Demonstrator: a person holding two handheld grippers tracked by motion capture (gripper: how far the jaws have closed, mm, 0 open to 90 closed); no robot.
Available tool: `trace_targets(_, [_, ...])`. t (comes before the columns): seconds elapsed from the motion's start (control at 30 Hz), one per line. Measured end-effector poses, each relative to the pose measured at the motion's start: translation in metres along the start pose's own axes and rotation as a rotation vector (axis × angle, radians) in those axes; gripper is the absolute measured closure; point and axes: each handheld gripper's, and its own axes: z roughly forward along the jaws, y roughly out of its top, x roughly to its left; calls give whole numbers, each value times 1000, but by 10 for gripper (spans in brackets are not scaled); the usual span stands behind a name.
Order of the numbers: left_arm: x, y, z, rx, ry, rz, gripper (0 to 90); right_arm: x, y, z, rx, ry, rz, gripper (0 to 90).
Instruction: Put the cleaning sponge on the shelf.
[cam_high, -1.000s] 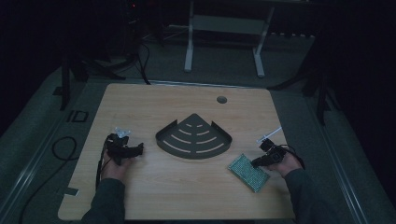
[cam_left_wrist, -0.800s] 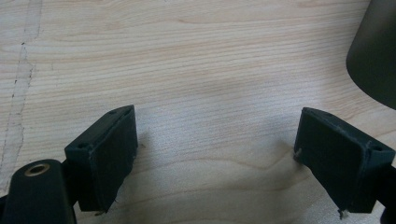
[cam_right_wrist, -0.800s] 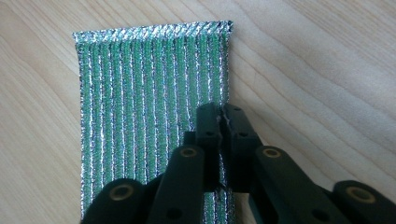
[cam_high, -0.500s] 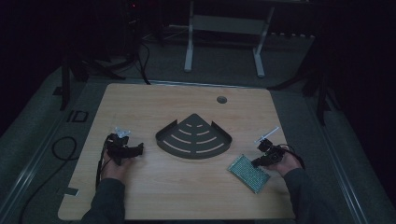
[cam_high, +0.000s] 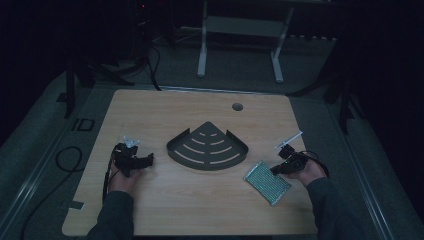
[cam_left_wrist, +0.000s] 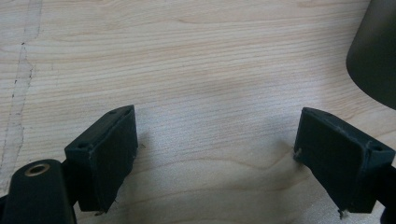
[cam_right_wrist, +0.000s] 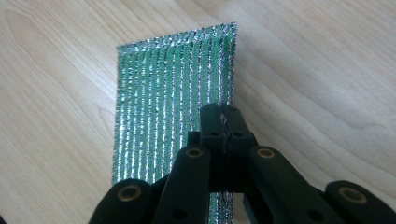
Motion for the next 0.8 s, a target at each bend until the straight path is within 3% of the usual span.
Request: trace_targets(0.8, [0, 0, 0, -1, 0, 0, 137, 0, 30, -32, -21, -32, -30, 895])
